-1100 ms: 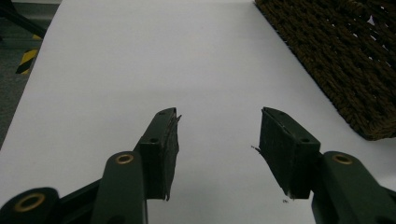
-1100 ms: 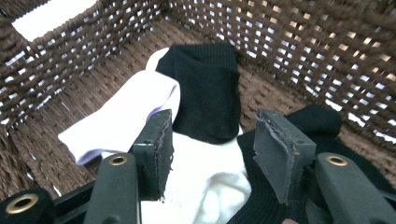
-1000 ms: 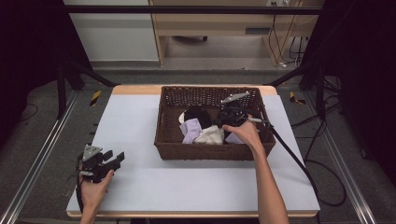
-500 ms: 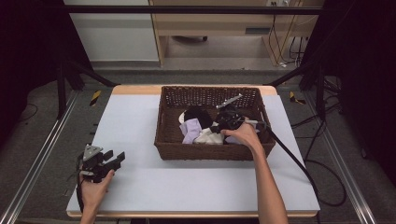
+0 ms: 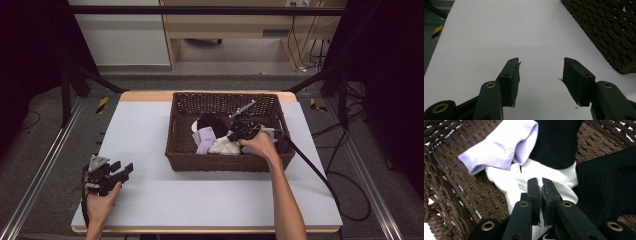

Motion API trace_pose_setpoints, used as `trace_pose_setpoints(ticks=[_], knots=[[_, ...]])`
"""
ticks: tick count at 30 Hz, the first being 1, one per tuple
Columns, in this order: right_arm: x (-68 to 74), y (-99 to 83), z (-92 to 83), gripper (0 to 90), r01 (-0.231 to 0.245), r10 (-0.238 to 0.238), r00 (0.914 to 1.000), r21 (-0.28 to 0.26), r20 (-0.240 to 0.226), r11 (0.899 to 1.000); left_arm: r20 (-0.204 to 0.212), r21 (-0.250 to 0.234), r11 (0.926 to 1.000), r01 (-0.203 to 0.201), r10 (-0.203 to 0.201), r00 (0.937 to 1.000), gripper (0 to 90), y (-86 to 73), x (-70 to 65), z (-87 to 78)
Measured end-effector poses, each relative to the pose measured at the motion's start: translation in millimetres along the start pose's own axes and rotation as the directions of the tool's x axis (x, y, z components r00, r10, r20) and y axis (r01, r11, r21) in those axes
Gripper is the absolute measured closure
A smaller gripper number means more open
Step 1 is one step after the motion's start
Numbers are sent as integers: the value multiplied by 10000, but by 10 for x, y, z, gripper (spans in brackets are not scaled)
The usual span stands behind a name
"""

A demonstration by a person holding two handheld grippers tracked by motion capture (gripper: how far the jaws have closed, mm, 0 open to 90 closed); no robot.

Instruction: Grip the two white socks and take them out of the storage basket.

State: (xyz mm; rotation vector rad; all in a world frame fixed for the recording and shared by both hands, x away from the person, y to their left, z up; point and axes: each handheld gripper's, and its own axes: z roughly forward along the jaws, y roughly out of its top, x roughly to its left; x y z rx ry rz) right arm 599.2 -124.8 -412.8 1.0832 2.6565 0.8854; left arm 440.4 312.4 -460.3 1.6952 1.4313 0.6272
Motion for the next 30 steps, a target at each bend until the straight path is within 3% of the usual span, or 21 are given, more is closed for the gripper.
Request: trace_pose_setpoints(ticks=[8,11,14,20,21,22,30], knots=[[-13,17,-106,862,49,-40,9999,-871,105,9962,-12,-3,10000,23,-23,10000,461,-2,6,-3],[-23,36,-207,864,-91,110,9999,-1465,118,9892,0,9,10000,17,-17,10000,461,-2,3,2],[-31,46,-293,864,-68,115,9997,-2056,220,9786,4,2,10000,19,-19,10000,462,-1,3,-1],[-54,59,-521,865,-134,287,9987,-3183,433,9479,12,9,10000,23,-23,10000,464,-2,2,2],[-54,59,-521,865,-134,287,9987,-3183,433,9479,12,9,10000,23,-23,10000,463,-2,2,2],[-62,58,-592,865,-164,339,9984,-3420,453,9396,18,11,10000,27,-27,10000,463,-2,1,2],[-11,70,-887,865,-75,312,9983,-4284,484,9035,20,15,10000,43,-43,10000,464,-4,-2,0]])
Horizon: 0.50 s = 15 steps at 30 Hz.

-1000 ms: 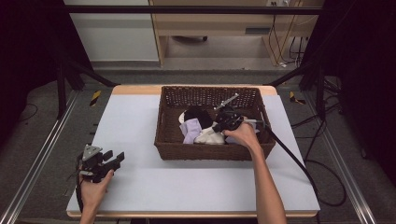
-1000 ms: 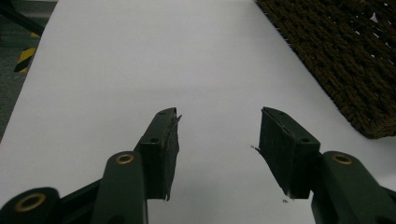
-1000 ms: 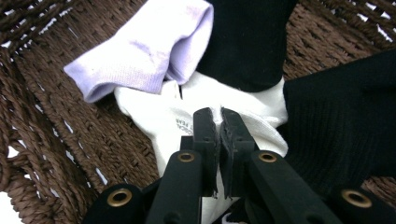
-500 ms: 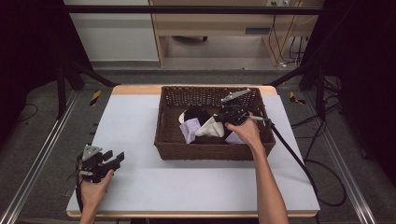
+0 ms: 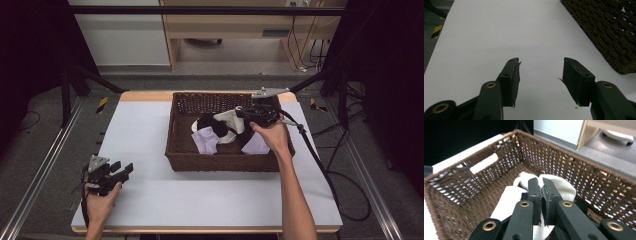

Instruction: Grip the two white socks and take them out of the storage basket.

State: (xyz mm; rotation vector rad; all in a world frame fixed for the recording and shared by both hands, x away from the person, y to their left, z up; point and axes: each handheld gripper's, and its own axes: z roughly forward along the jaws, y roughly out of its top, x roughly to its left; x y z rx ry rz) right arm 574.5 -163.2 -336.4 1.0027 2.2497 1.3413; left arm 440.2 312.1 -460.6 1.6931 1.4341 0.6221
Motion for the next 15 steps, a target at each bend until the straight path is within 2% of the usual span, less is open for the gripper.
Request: trace_pose_setpoints(ticks=[15], knots=[[233,106,-370,865,586,-585,9983,-864,37,9945,-7,-11,10000,-28,28,10000,464,0,-10,0]])
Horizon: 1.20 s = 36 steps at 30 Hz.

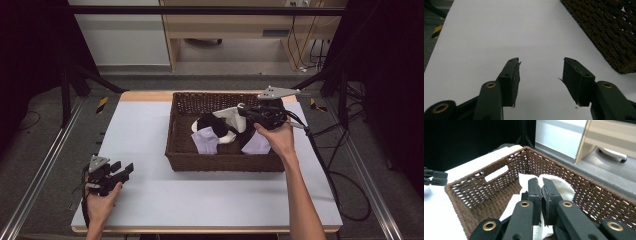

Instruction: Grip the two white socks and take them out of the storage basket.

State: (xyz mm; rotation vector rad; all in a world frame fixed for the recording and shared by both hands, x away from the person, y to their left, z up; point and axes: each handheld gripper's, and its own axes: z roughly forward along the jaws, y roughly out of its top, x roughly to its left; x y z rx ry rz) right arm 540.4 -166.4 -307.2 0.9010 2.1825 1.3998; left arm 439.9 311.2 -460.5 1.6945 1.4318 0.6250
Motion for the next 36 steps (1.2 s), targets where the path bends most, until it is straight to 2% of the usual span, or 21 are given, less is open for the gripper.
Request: trace_pose_setpoints(ticks=[13,17,25,29,32,36], knots=[[237,-4,-301,865,548,-571,9977,-606,-374,9967,-42,-1,10000,-22,22,10000,464,0,-10,-4],[380,-23,-422,864,791,-859,9936,-924,-729,9926,-68,-4,10000,-7,7,10000,464,0,-9,-4],[559,-67,-579,864,1102,-1257,9844,-1255,-1232,9860,-92,3,10000,-26,26,10000,465,-1,-13,-3],[603,-96,-601,864,1172,-1343,9814,-1266,-1370,9850,-98,4,10000,-24,24,9999,465,0,-11,-2],[671,-171,-618,864,1215,-1434,9747,-1320,-1716,9838,-116,12,10000,-9,9,9999,465,-2,-6,-4],[702,-255,-604,864,1255,-1471,9705,-1205,-1911,9847,-125,14,10000,-7,7,9999,465,-2,-5,-1]])
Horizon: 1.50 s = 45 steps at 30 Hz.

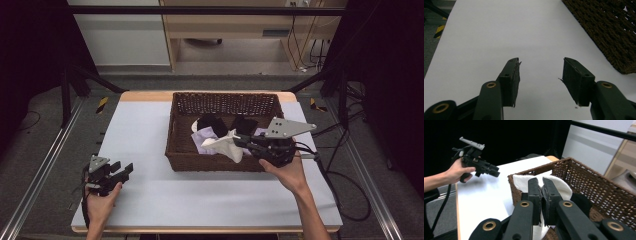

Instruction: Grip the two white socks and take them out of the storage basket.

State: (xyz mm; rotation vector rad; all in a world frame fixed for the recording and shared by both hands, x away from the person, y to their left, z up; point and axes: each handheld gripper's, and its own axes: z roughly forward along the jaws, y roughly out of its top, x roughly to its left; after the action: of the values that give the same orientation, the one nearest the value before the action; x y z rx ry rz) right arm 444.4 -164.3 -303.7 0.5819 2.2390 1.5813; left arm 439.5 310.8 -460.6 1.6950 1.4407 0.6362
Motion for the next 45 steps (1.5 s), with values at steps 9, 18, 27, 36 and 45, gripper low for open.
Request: trace_pose_setpoints(ticks=[9,18,27,36,45], knots=[[35,-148,-12,864,-202,204,9991,39,-385,9998,-21,33,10000,-21,21,10000,465,-4,-5,9],[62,-286,-56,864,-417,420,9971,53,-639,9991,-84,37,10000,-57,57,9999,465,-4,-3,8],[86,-494,0,863,-534,571,9945,444,-874,9976,-90,68,9999,-83,83,9999,467,-4,-21,14],[160,-598,73,863,-379,473,9938,929,-1007,9950,-78,62,9999,-90,91,9999,468,-5,-22,13],[219,-769,165,862,-190,341,9947,1529,-972,9881,-100,30,9999,-103,103,9999,468,-5,-26,-1]])
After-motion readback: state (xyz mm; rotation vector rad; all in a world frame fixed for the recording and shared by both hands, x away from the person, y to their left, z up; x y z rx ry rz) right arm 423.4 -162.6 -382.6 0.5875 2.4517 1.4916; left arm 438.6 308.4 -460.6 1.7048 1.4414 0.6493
